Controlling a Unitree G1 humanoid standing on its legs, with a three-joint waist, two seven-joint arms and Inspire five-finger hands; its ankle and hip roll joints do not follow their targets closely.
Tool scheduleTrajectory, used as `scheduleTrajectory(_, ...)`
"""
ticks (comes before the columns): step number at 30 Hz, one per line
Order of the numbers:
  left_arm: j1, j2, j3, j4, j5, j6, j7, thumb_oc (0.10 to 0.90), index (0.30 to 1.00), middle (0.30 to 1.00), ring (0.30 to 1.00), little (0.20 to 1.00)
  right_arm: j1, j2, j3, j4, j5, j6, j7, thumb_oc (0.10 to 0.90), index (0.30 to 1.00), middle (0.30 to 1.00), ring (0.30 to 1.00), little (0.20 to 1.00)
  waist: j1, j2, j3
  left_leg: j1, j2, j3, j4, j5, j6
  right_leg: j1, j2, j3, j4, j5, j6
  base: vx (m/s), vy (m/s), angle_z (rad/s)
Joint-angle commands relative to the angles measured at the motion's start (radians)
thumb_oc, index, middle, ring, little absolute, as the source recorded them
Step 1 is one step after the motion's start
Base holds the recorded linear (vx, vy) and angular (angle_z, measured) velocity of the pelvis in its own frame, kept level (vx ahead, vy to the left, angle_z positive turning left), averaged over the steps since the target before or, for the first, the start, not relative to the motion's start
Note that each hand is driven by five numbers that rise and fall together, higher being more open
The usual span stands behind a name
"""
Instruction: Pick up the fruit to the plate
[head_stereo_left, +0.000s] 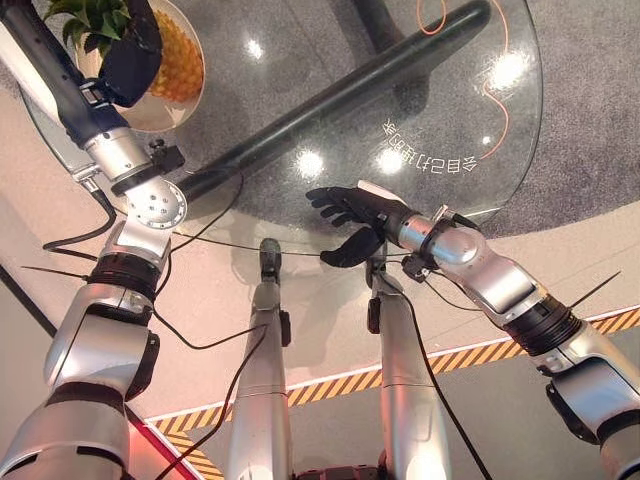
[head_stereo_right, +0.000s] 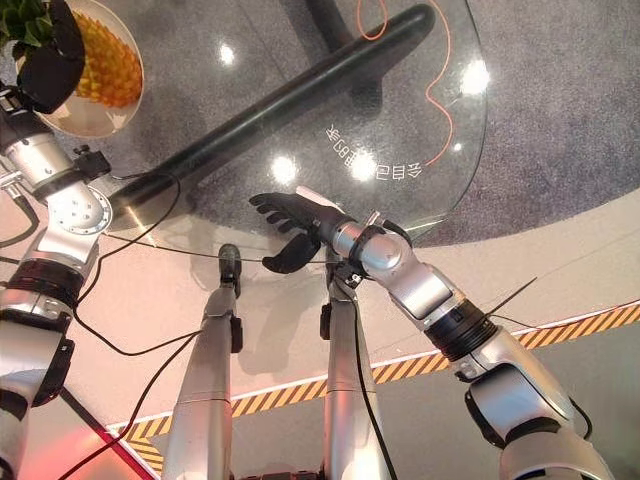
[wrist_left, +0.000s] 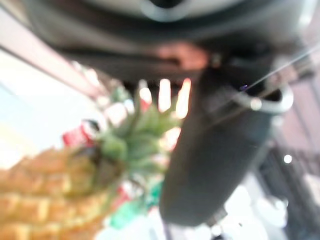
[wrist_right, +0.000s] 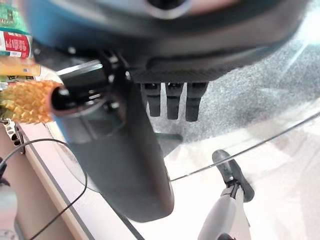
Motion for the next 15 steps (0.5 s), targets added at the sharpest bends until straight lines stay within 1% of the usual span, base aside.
scheduleTrajectory(1, -0.021, 0.023, 0.086, -0.062, 0.012, -0.040, 0.017, 0.800, 0.900, 0.900, 0.900, 0.900, 0.089, -0.040, 0.005, -0.072, 0.016, -0.008, 0.031, 0.800, 0.900, 0.900, 0.900, 0.900, -0.007, 0.065, -0.023, 0.024, -0.124, 0.079, 0.075, -0.112, 0.098, 0.046, 0.081, -0.090, -0.127, 0.088, -0.037, 0.00, 0.000, 0.00)
scheduleTrajectory(8, -0.004, 0.026, 0.091, -0.077, 0.003, -0.033, 0.023, 0.800, 0.900, 0.900, 0.900, 0.900, 0.090, -0.041, 0.005, -0.072, 0.015, -0.004, 0.028, 0.800, 0.900, 0.900, 0.900, 0.900, -0.004, 0.074, -0.023, 0.032, -0.125, 0.077, 0.069, -0.107, 0.097, 0.055, 0.078, -0.097, -0.130, 0.085, -0.040, 0.00, 0.000, 0.00)
scheduleTrajectory(15, 0.005, 0.027, 0.085, -0.089, 0.000, -0.018, -0.039, 0.800, 0.900, 0.900, 0.900, 0.900, 0.092, -0.044, -0.003, -0.081, 0.016, 0.009, 0.025, 0.800, 0.900, 0.900, 0.900, 0.900, -0.002, 0.080, -0.023, 0.035, -0.124, 0.076, 0.071, -0.105, 0.097, 0.058, 0.075, -0.101, -0.127, 0.083, -0.039, 0.00, 0.000, 0.00)
